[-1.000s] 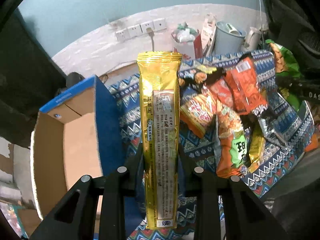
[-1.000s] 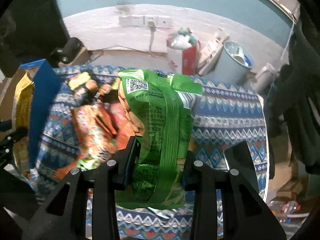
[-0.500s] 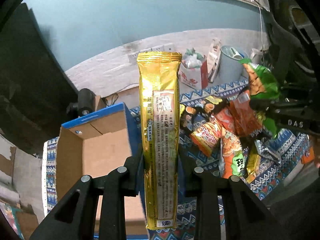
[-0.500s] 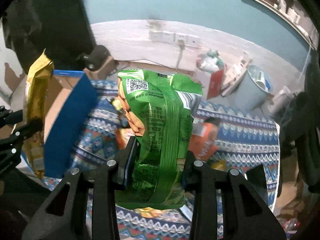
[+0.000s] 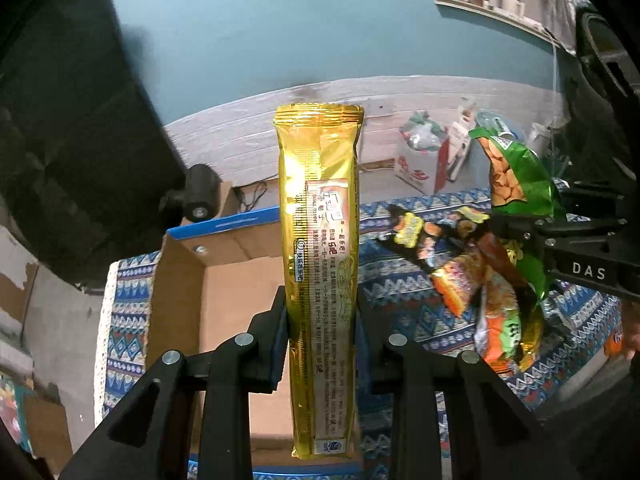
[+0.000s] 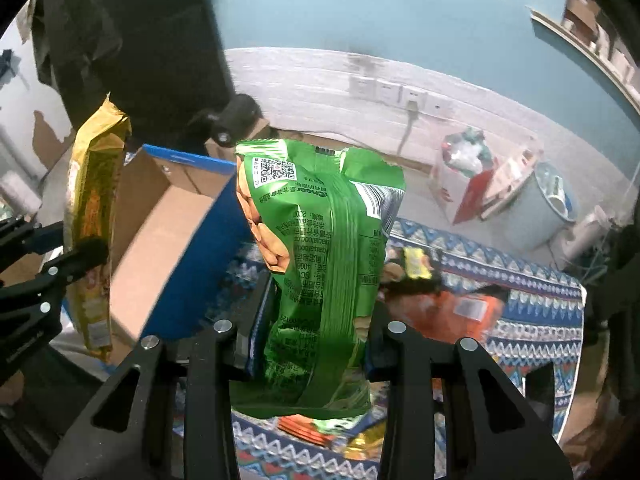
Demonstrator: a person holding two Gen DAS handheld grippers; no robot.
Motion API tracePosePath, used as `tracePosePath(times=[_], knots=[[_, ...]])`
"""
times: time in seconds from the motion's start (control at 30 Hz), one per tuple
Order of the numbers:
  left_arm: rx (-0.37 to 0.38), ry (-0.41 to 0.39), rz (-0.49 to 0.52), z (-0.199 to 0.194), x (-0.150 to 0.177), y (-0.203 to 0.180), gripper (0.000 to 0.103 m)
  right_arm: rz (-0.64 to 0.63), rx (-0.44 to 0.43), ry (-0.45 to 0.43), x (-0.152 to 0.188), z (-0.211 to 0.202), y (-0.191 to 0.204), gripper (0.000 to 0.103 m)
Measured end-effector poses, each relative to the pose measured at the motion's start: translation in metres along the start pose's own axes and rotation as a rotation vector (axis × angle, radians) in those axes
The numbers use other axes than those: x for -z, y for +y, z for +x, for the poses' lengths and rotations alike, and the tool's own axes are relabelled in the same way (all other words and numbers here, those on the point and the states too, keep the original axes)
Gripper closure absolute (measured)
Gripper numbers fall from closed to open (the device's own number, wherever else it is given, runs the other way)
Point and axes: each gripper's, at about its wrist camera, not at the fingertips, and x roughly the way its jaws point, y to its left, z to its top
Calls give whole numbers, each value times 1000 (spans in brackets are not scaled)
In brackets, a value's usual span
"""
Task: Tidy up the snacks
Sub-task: 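Carry the yellow wafer bar into the box and open the left tool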
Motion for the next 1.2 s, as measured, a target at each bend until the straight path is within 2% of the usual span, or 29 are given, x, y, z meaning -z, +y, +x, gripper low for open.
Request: tracePosePath(times=[0.5, 0.93, 1.1, 1.2], knots=[[-63, 32, -105, 18, 17, 67, 74, -90, -82, 46, -28, 36, 82, 68], [-104, 132, -207, 55, 37, 119, 74, -127, -137, 104, -46, 77, 130, 68], [-88, 198, -273, 68, 49, 136, 73, -133, -165, 131, -48, 90, 146, 68], [-106, 200, -297, 68, 53, 144, 73, -136, -170, 142, -49, 96, 150, 68]])
